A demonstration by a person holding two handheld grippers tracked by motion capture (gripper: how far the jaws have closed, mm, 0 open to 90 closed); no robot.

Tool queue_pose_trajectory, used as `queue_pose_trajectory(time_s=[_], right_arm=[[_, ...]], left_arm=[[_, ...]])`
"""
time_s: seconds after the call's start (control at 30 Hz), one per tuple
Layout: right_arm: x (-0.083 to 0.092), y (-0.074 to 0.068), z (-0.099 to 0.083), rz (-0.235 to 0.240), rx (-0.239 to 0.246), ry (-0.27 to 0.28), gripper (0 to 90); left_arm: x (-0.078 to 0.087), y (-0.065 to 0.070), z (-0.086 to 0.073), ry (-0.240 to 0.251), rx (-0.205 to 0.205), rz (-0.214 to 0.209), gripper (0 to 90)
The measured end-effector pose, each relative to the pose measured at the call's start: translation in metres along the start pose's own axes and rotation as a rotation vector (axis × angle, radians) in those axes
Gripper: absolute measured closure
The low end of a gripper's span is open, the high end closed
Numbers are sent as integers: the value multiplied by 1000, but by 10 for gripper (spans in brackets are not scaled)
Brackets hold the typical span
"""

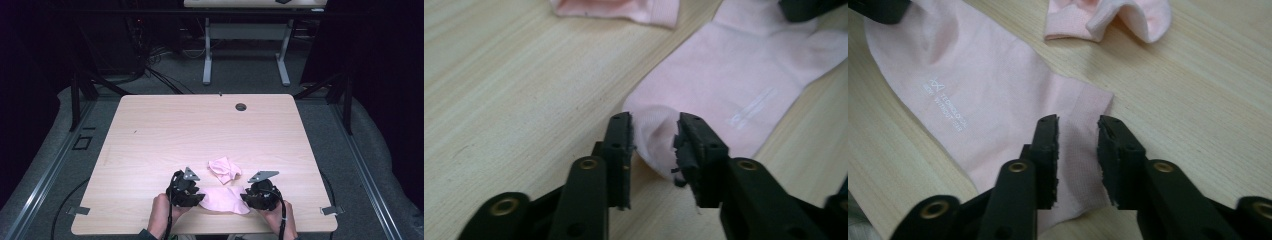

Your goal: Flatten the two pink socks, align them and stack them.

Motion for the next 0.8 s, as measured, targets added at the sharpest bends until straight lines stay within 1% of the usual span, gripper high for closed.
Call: queue_pose_trajectory(time_s=[0.03,0.07,0.1,0.13,0.17,0.2,0.23,0.27,0.33,0.37,0.4,0.43,0.47,0.5,0.53,0.57,0.6,0.63,0.67,0.7,0.73,0.77,0.8], right_arm=[[0,0,0,0,0,0,724],[-2,-2,0,5,14,-3,764],[-2,-2,0,5,14,-3,764],[-4,-3,-2,11,36,-21,778],[-4,-3,-2,11,36,-21,778],[-6,-5,-4,6,40,-13,783],[-6,-5,-4,6,40,-13,783],[-6,-7,-4,12,38,-7,788],[-5,-7,-5,9,43,-17,789],[-4,-9,-5,17,49,-18,790],[-5,-11,-5,19,53,-8,790],[-5,-11,-6,17,53,-10,790],[-5,-12,-6,23,50,-11,789],[-5,-12,-6,23,50,-11,789],[-5,-11,-5,25,51,-5,759],[-5,-11,-5,25,51,-5,759],[-1,-10,-5,43,38,22,705],[1,-8,-4,45,32,36,673],[4,-6,-3,40,24,59,655],[4,-6,-3,40,24,59,655],[9,0,-1,43,6,92,593],[12,4,1,41,-4,112,569],[15,7,3,39,-6,116,544]], left_arm=[[-3,0,-2,-14,-8,4,702],[-7,0,-6,-30,-23,14,786],[-7,0,-6,-30,-23,14,815],[-8,0,-10,-34,-27,12,840],[-8,0,-10,-34,-27,12,856],[-7,-1,-14,-28,-29,12,861],[-7,-1,-14,-28,-29,12,862],[-5,0,-18,-23,-24,13,864],[-4,0,-20,-27,-24,9,864],[-3,0,-22,-30,-23,5,863],[-1,1,-26,-27,-21,8,861],[0,2,-28,-29,-18,-2,853],[2,2,-29,-31,-18,-3,833],[2,2,-29,-31,-18,-3,789],[3,2,-29,-31,-14,1,717],[4,2,-29,-28,-12,-2,717],[7,1,-27,-19,-7,5,546],[9,1,-26,-10,1,11,475],[16,-2,-18,19,-7,14,420],[16,-2,-18,19,-7,14,381],[23,-7,-7,45,-17,25,348],[25,-9,0,57,-27,28,321],[27,-10,5,69,-34,37,302]])
Point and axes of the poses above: each handheld gripper's, and its own axes: x roughly backward along the jaws, z roughly out of its top, y roughly to its right, the point moved 5 cm from there along -x, roughly forward along the jaws, and after that the axes turned 11 degrees about x, right-handed, at the moved point
